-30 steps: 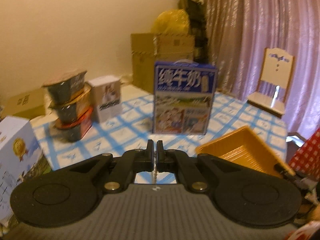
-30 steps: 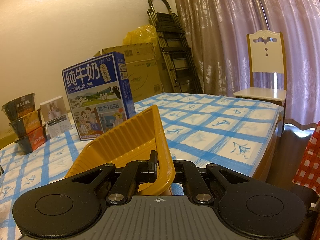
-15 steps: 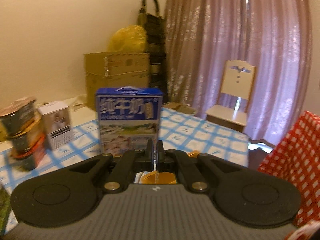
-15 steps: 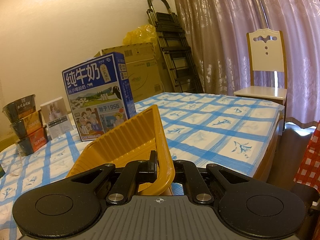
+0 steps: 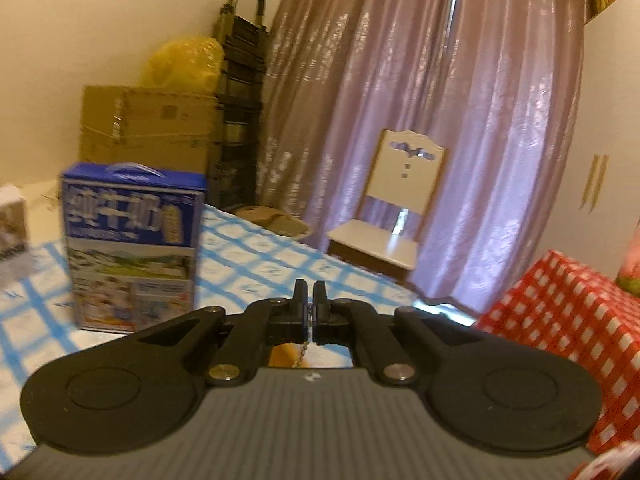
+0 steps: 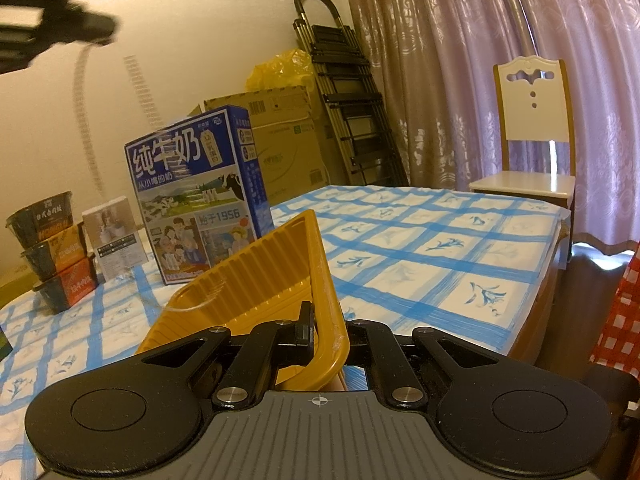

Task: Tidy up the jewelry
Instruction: 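Lift the white pearl strand and carry it over the tray, then open the left tool to drop the pearl strand into the tray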

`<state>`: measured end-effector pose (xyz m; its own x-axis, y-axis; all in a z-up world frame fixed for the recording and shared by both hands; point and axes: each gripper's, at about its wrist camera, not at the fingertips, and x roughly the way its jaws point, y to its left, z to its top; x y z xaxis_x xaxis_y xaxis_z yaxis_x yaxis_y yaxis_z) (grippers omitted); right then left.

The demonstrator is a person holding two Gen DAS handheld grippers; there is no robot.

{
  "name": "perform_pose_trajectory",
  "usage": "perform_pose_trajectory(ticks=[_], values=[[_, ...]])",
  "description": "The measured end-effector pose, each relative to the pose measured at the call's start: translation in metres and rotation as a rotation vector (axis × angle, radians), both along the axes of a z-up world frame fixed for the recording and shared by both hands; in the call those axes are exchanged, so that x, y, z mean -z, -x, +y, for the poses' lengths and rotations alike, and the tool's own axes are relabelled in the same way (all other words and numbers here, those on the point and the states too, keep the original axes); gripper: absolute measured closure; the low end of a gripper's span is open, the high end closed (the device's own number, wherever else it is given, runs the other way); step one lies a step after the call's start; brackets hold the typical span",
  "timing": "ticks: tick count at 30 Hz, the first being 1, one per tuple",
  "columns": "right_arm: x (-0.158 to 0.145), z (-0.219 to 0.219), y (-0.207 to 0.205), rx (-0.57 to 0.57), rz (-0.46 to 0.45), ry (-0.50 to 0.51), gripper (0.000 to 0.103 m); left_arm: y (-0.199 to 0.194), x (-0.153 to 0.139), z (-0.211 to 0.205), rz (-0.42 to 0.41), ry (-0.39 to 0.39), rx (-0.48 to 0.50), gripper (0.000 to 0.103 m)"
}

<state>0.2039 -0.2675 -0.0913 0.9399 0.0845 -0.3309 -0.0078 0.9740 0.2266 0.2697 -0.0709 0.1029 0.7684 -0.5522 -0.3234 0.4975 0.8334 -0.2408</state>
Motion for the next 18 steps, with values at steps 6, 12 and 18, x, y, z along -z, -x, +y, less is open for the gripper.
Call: perform_pose_trajectory(ticks=[6, 12, 18], values=[[0.001, 0.002, 0.0, -0.002, 0.002, 0.0, 0.096, -0.02, 0.042, -0.02, 0.107, 0.048, 0.009, 0.102], [0.001, 0.002, 0.0, -0.001, 0.002, -0.002, 0.096, -0.036, 0.1, -0.014, 0.273, 0.02, -0.041, 0.102], [0.001, 0.006, 0.001, 0.0, 0.002, 0.001, 0.096, -0.039, 0.116, -0.005, 0.301, -0.005, -0.05, 0.103]])
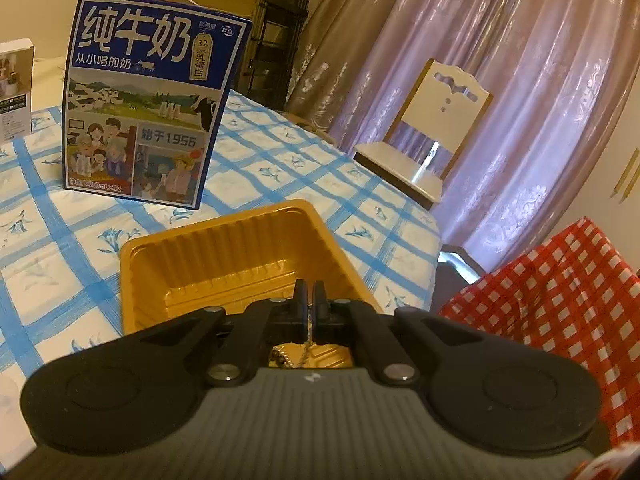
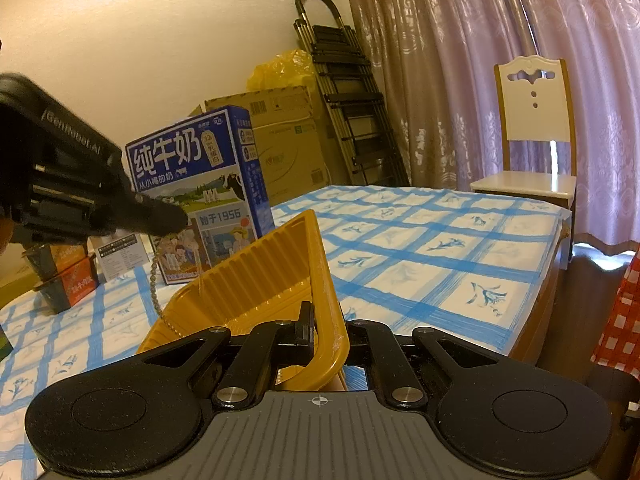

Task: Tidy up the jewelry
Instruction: 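Open the left tool to drop the pearl strand into the tray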

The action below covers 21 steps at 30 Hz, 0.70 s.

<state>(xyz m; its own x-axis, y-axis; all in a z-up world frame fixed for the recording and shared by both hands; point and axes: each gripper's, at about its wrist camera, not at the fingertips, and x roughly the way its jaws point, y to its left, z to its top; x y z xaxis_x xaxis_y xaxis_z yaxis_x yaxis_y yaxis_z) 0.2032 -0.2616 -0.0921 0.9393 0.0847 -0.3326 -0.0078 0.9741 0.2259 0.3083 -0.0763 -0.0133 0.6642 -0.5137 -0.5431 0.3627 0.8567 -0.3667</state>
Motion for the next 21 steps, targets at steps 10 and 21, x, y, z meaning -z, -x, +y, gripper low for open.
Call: perform_pose_trajectory(ticks=[10, 21], values=[[-0.001, -0.001, 0.0, -0.001, 0.0, -0.001, 0.096, 0.003, -0.003, -0.004, -0.018, -0.038, 0.038, 0.1], [-0.001, 0.001, 0.0, 0.003, 0.002, 0.0, 0.096, 0.019, -0.001, 0.039, -0.042, -0.114, -0.076, 0.085]])
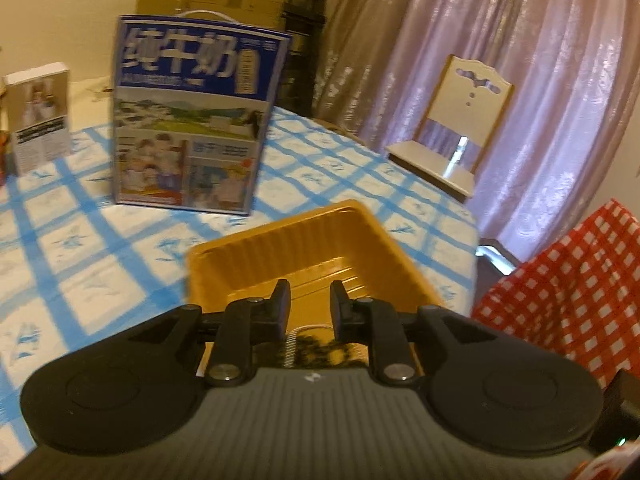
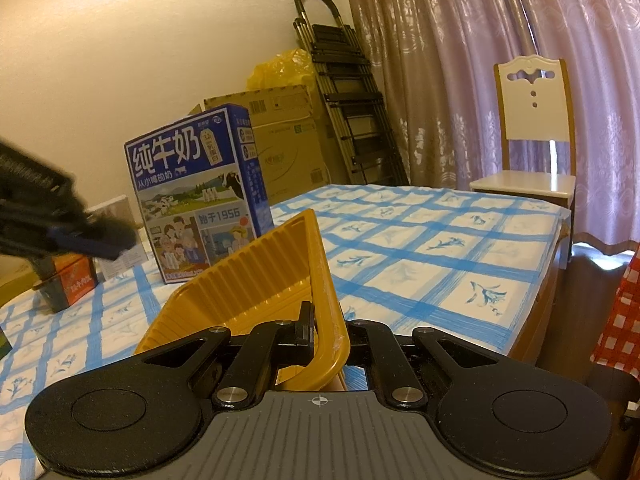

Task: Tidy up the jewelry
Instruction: 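Open the left tool to drop the pearl strand into the tray, then lower the orange tray onto the table and open the right tool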

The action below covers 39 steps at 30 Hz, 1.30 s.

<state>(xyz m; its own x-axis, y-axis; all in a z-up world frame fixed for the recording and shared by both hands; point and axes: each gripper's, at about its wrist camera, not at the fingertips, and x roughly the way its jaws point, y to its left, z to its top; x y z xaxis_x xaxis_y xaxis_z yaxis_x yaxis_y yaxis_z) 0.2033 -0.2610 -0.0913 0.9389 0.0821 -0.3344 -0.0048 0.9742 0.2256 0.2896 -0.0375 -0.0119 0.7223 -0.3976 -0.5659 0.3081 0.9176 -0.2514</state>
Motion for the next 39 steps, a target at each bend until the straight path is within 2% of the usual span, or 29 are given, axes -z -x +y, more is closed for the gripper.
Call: perform_pose_trajectory(ticks=[9, 14, 19, 23, 26, 29, 32, 34, 37, 38, 39], values=[[0.004, 0.014, -0.009, 0.023, -0.02, 0.033, 0.097, 0.031, 0.018, 0.066, 0.033, -0.063, -0.148, 0.085], [0.008, 0.019, -0.026, 0.009, -0.003, -0.012, 0.097, 0.047, 0.029, 0.102, 0.072, -0.052, -0.245, 0.085], [0.016, 0.016, -0.051, -0.018, 0.021, -0.08, 0.097, 0.053, 0.037, 0.122, 0.095, -0.056, -0.297, 0.085], [0.022, 0.016, -0.067, -0.049, 0.034, -0.107, 0.097, 0.054, 0.042, 0.128, 0.092, -0.092, -0.332, 0.076], [0.028, 0.014, -0.081, -0.062, 0.061, -0.133, 0.097, 0.054, 0.046, 0.131, 0.099, -0.103, -0.35, 0.074], [0.034, 0.009, -0.092, -0.065, 0.088, -0.149, 0.096, 0.053, 0.051, 0.131, 0.111, -0.115, -0.366, 0.065], [0.037, 0.005, -0.103, -0.071, 0.112, -0.139, 0.095, 0.054, 0.055, 0.13, 0.119, -0.129, -0.369, 0.062], [0.038, 0.005, -0.108, -0.078, 0.123, -0.127, 0.092, 0.055, 0.057, 0.128, 0.123, -0.138, -0.373, 0.058], [0.037, 0.005, -0.118, -0.121, 0.161, -0.095, 0.079, 0.058, 0.058, 0.125, 0.125, -0.154, -0.376, 0.046], [0.037, 0.006, -0.119, -0.131, 0.168, -0.086, 0.066, 0.06, 0.058, 0.124, 0.122, -0.16, -0.378, 0.04], [0.036, 0.005, -0.119, -0.128, 0.163, -0.076, 0.046, 0.062, 0.058, 0.123, 0.118, -0.166, -0.377, 0.038]])
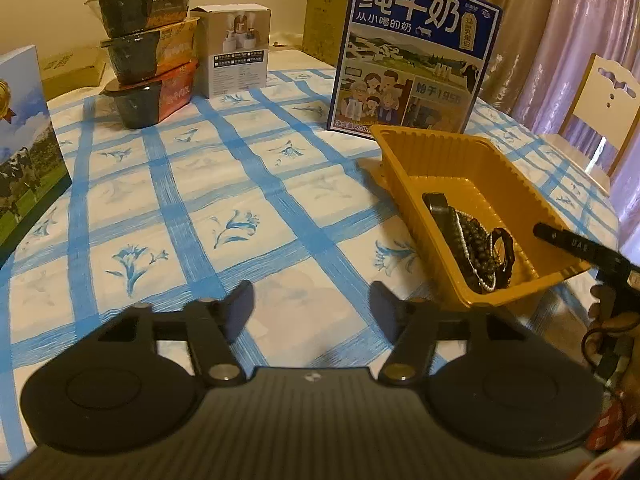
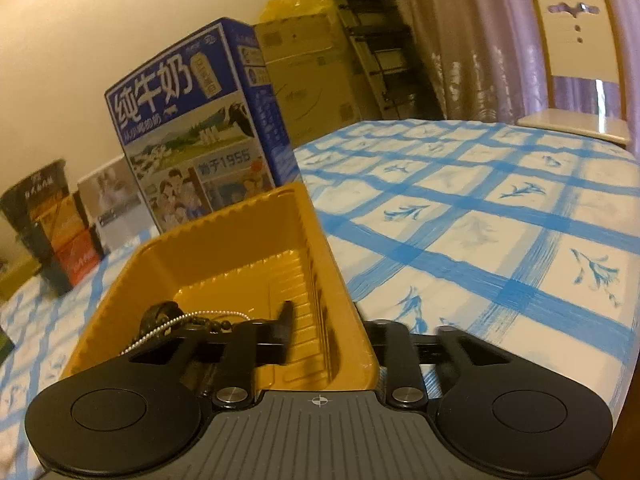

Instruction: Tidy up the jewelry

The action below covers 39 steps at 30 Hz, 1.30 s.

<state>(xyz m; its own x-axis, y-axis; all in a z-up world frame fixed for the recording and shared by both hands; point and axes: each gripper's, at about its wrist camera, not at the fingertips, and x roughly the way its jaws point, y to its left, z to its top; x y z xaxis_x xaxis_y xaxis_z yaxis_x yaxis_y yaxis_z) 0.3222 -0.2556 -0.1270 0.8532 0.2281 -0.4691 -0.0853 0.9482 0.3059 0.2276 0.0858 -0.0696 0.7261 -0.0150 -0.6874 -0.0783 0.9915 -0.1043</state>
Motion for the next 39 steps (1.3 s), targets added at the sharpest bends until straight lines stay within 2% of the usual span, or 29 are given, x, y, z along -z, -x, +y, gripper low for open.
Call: perform_pose_trajectory(ticks=[2, 3, 5, 10, 17, 21, 26, 32, 39], values=[[-0.005, -0.004, 0.005, 0.026, -0.05, -0.006, 0.027, 0.004, -0.001, -0.003, -0.003, -0.024, 0.002, 0.034], [-0.01, -0.008, 0.008, 0.033, -0.074, -0.022, 0.026, 0.006, -0.001, -0.005, -0.004, -0.036, 0.001, 0.031], [-0.02, -0.015, 0.009, 0.036, -0.076, -0.043, 0.025, 0.009, -0.002, -0.007, -0.006, -0.048, -0.002, 0.027], [-0.047, -0.018, 0.031, 0.057, -0.068, -0.02, 0.024, 0.02, -0.009, -0.011, -0.032, -0.058, -0.008, 0.017], [-0.066, 0.019, 0.089, -0.032, -0.002, 0.134, 0.023, 0.043, -0.022, -0.026, -0.048, -0.113, -0.025, 0.014], [-0.069, 0.044, 0.121, -0.096, 0.05, 0.169, 0.022, 0.068, -0.031, -0.034, -0.092, -0.163, -0.049, 0.01], [-0.079, 0.071, 0.164, -0.141, 0.069, 0.234, 0.022, 0.101, -0.046, -0.031, -0.102, -0.105, -0.062, 0.01], [-0.096, 0.086, 0.207, -0.218, 0.1, 0.219, 0.022, 0.138, -0.063, -0.037, -0.086, -0.125, -0.058, 0.01], [-0.115, 0.086, 0.238, -0.26, 0.14, 0.161, 0.022, 0.181, -0.073, -0.042, -0.052, -0.092, -0.053, 0.01]])
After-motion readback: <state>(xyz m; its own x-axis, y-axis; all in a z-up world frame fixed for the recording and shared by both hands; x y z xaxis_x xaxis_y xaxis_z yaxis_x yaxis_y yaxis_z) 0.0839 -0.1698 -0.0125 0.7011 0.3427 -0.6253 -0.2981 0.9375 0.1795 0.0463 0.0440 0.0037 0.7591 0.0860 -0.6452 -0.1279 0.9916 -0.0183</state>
